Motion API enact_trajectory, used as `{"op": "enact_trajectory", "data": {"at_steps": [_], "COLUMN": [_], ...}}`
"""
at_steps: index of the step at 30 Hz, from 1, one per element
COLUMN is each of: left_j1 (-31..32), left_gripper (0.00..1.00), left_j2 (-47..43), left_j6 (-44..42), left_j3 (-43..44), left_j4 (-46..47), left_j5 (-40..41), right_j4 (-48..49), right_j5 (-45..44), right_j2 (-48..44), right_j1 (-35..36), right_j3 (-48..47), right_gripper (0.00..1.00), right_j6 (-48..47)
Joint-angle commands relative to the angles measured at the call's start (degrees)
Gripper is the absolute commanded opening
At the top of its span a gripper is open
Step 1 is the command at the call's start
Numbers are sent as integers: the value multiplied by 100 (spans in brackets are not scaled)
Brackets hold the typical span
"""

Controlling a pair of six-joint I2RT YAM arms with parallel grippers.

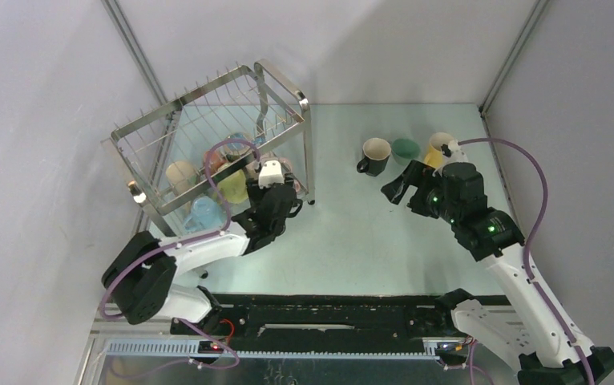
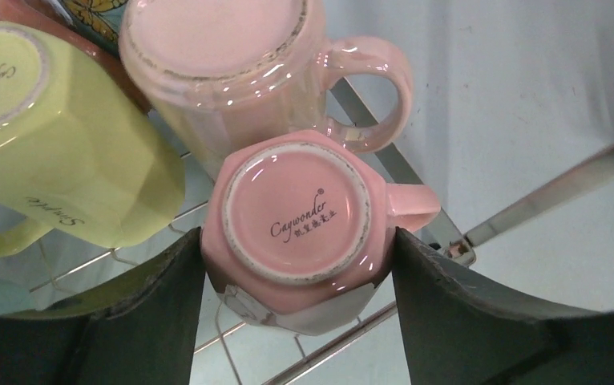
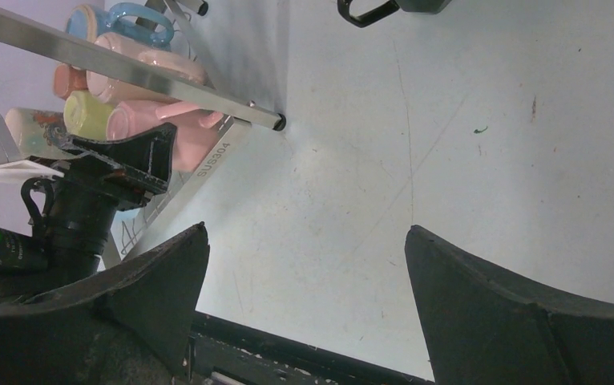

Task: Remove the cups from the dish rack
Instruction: Unload the cup from the dish rack.

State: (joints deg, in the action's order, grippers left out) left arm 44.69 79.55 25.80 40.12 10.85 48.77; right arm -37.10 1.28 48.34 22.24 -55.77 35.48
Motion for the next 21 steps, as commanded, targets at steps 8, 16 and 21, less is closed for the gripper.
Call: {"op": "enact_trajectory", "data": {"at_steps": [8, 16, 21], "left_j1": [-127, -127, -164], "left_gripper": [57, 76, 91], "left_j2": [-743, -447, -203], "left_j6": [-178, -105, 23], "left_j3": [-115, -171, -197], "left_j4": [-228, -199, -150], "left_j5": [-365, -416, -424], "right_j4": [332, 361, 337], "right_j5": [-128, -128, -282], "right_j2": [13, 35, 11], "right_j1": [236, 255, 255], "right_j3": [209, 273, 267], "right_gripper": [98, 98, 98], "right_j6": [145, 118, 95]}}
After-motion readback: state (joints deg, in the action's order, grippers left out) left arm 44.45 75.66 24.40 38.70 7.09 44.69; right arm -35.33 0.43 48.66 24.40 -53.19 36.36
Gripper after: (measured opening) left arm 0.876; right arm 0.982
